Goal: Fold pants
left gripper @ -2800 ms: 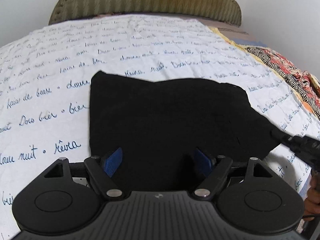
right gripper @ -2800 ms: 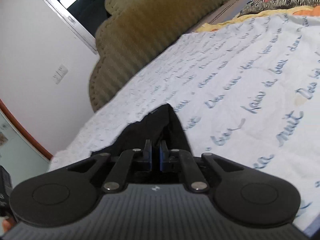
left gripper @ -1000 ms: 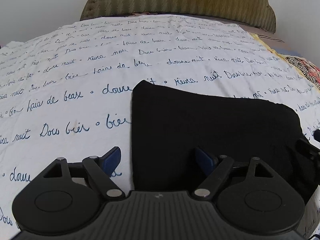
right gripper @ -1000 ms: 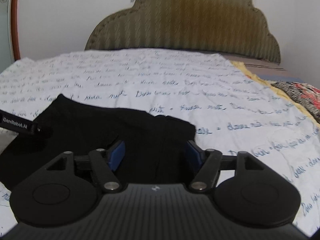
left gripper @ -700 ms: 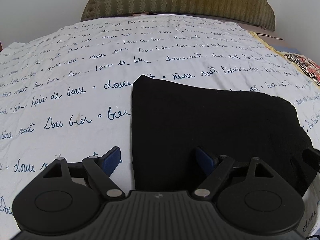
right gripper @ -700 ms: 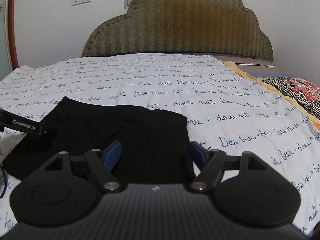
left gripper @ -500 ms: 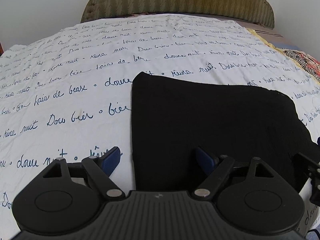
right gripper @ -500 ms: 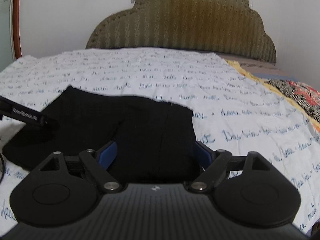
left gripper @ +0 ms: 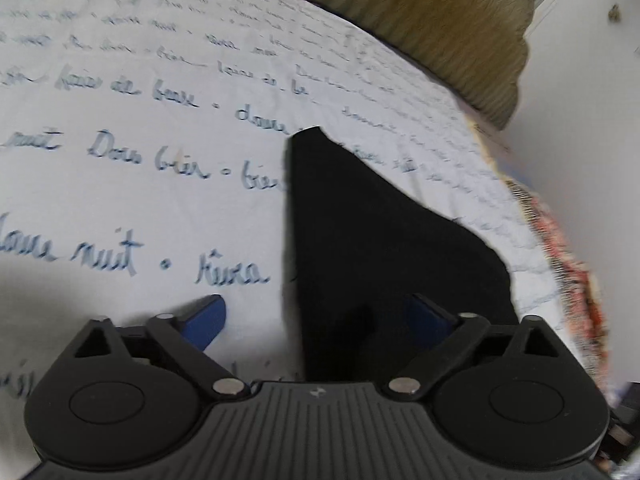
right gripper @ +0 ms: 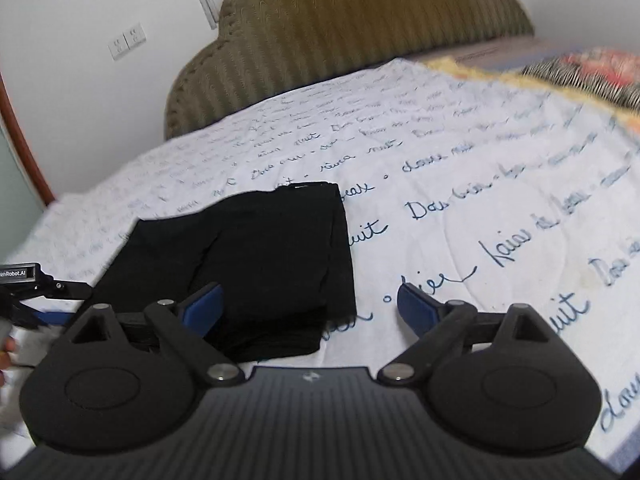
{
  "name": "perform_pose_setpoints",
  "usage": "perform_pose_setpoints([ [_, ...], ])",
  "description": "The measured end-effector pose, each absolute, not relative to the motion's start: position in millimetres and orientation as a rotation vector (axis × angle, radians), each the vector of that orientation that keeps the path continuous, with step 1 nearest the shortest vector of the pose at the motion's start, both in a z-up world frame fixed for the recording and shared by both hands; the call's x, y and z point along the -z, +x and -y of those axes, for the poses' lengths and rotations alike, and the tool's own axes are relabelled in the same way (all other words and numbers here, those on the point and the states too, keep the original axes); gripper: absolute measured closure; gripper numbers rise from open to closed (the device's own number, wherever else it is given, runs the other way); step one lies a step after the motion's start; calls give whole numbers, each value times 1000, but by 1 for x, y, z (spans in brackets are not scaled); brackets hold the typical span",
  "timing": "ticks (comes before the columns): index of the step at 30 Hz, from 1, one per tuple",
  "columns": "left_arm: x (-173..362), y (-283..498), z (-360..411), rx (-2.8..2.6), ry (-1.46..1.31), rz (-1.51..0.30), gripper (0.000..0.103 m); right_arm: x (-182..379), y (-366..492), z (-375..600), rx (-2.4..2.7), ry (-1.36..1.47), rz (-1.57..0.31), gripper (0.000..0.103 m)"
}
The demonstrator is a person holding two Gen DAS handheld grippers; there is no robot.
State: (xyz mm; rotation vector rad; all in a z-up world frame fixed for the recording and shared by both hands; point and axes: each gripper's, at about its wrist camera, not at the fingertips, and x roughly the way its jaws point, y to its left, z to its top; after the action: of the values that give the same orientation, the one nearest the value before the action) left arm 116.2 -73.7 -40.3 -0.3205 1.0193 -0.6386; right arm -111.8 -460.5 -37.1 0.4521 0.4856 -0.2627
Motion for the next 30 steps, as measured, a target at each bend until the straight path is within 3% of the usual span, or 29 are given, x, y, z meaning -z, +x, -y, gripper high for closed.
perform_pose_setpoints([
  [11, 58, 157, 103, 911, -396, -1107, 0, 65, -67, 549, -104, 840, -565, 9],
  [18, 65, 172, 111, 977, -466, -1131, 0, 74, -37, 548, -270, 910, -605, 9],
  [20, 62, 168, 116, 953, -435, -1125, 1, 73, -28, 541, -245, 896, -615, 21],
  [21, 60, 165, 119, 939, -413, -1115, 3, 72, -26, 538, -220, 881, -627, 40],
  [22, 58, 162, 122, 921, -381, -1103, 13, 72, -22, 533, -181, 855, -643, 60],
  [23, 55, 158, 125, 894, -326, -1084, 23, 74, -20, 531, -146, 829, -654, 64],
  [24, 52, 154, 128, 859, -261, -1063, 50, 74, -21, 529, -132, 819, -649, 67],
  [25, 50, 149, 131, 821, -194, -1045, 69, 75, -23, 529, -128, 823, -639, 69],
  [28, 47, 146, 125, 794, -197, -1018, 87, 73, -29, 522, -89, 817, -623, 73],
  [30, 41, 146, 115, 802, -254, -1006, 91, 68, -29, 514, -51, 786, -622, 75],
])
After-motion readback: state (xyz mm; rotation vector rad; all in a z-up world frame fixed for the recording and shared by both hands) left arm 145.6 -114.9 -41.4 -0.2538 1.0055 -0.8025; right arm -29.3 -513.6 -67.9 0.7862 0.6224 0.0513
